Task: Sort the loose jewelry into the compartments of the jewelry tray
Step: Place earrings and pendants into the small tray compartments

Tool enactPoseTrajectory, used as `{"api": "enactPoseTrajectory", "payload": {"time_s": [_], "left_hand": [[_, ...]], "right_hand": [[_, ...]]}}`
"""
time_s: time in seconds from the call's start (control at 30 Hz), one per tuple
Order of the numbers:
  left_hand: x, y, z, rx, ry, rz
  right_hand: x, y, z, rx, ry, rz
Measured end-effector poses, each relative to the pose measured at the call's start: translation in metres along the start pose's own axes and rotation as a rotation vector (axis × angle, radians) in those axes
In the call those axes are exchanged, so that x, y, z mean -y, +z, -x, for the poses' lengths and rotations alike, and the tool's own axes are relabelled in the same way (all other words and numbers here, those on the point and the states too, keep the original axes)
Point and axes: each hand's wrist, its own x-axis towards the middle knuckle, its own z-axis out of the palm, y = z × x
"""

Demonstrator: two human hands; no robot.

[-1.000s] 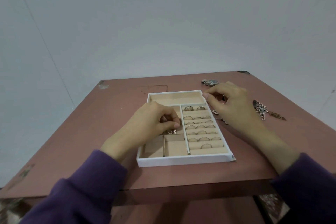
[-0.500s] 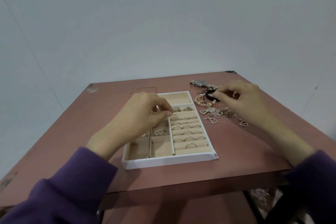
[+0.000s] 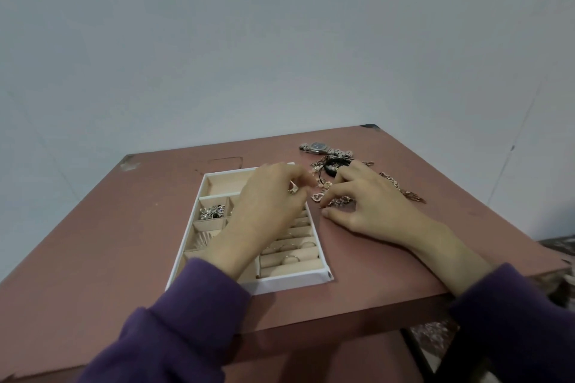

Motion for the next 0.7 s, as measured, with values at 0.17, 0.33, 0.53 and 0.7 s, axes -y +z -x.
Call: {"api": "enactPoseTrajectory", "payload": {"time_s": [0.17,0.33,0.53,0.7], "left_hand": [[0.0,0.006,-0.001,0.005,-0.022,-0.004],[0.0,0.004,-0.002,0.001,-0.007,0.0],[0.001,0.002,-0.006,-0.01,-0.023,-0.016],[0.006,0.005,-0.017,0.036,-0.029,-0.039]], "right_hand": [[0.0,0.002,-0.001,-0.005,-0.005,0.036],[-0.004,0.004,0.0,0.001,-0.042,0.031],[-0.011,0.003,-0.004,-0.159,0.059,-0.217],[-0.007,-0.005,-0.007,-0.249,0.221,-0.473]]}}
